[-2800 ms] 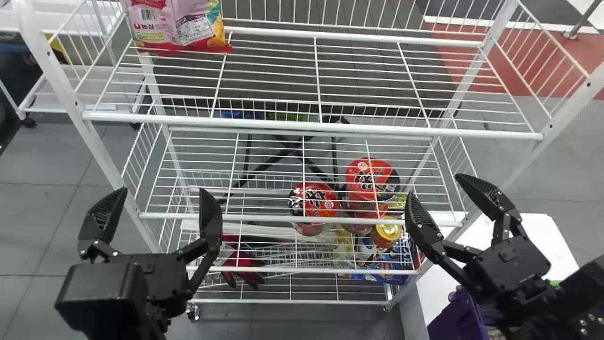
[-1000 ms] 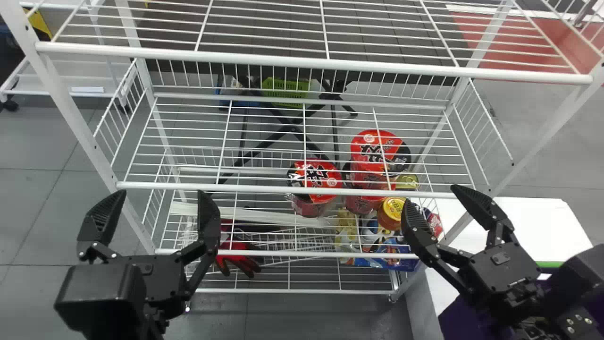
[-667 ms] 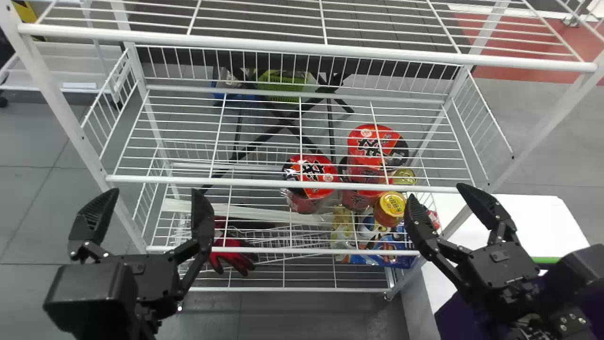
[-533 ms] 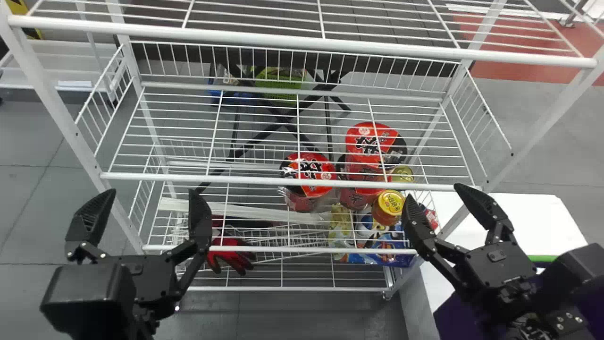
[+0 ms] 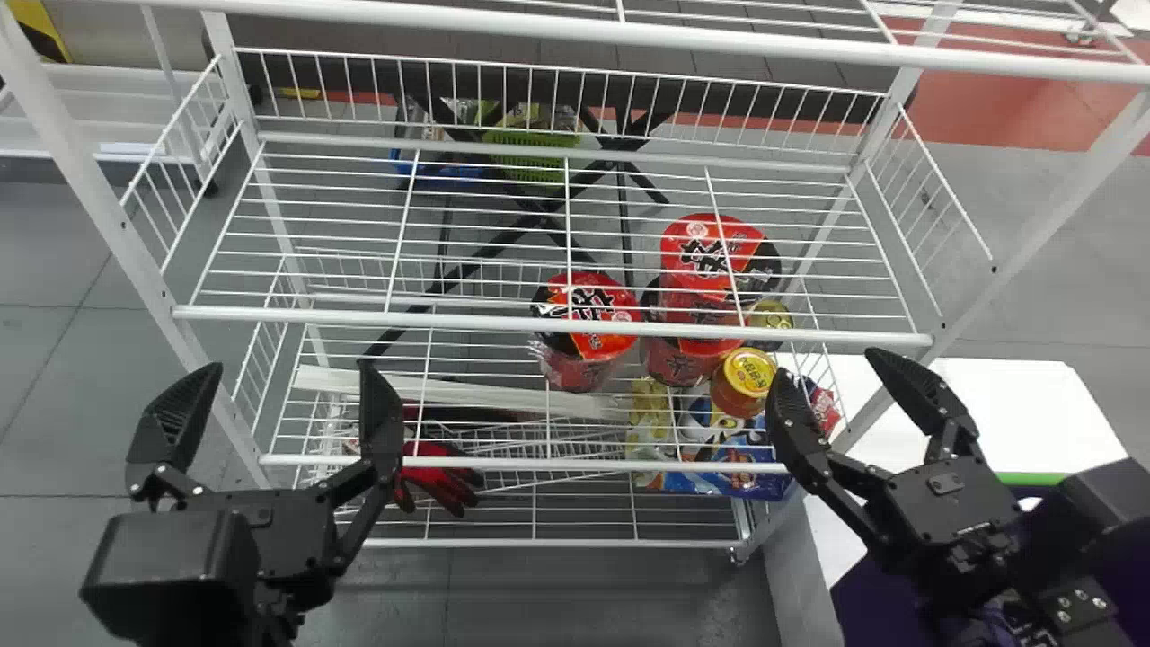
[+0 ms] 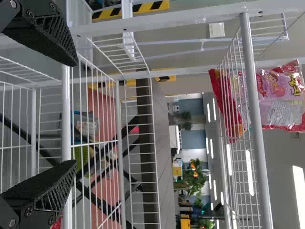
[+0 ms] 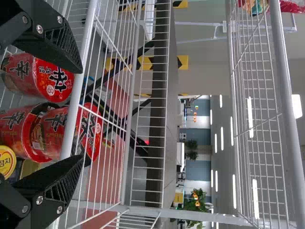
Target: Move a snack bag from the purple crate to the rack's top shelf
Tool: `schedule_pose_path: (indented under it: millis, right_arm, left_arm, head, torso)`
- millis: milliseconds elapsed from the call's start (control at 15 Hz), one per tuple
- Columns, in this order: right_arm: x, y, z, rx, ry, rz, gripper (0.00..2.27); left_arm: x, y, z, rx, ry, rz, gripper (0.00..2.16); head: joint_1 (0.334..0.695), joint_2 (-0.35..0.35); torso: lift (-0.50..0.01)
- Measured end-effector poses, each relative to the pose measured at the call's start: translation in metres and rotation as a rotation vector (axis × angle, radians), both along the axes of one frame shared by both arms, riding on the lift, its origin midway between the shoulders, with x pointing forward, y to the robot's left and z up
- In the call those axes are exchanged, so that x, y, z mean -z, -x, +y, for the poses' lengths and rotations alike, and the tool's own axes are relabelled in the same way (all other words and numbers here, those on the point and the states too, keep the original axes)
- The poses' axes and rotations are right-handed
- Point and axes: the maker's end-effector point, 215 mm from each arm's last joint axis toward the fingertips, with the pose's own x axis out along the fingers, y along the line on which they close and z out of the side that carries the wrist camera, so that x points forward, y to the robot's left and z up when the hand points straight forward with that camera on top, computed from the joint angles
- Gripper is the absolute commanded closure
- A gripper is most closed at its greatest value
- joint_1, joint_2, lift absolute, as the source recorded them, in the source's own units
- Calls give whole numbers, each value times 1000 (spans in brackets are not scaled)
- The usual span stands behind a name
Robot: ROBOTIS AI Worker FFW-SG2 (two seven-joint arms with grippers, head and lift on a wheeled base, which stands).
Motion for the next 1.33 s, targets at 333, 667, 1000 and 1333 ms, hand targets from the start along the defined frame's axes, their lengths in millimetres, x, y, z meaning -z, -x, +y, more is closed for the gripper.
schedule_pose_path:
  millis: [333, 667, 1000, 1333]
  right_arm:
    - [-2, 0, 0, -2, 0, -6, 208]
    - [-7, 0, 1, -4, 0, -19, 208]
    - [-2, 0, 3, -7, 1, 3, 205]
    - [-4, -2, 8, -41, -7, 39, 208]
  left_arm:
    - [2, 0, 0, -4, 0, 2, 83]
    - [2, 1, -3, 1, 4, -6, 83]
    - [1, 1, -3, 1, 5, -9, 83]
    - [1, 1, -2, 0, 5, -7, 83]
  head:
    - [695, -126]
    - [695, -128]
    - [695, -126]
    - [695, -117]
  torso:
    - [-418]
    - [-438]
    - [-449]
    - [-449]
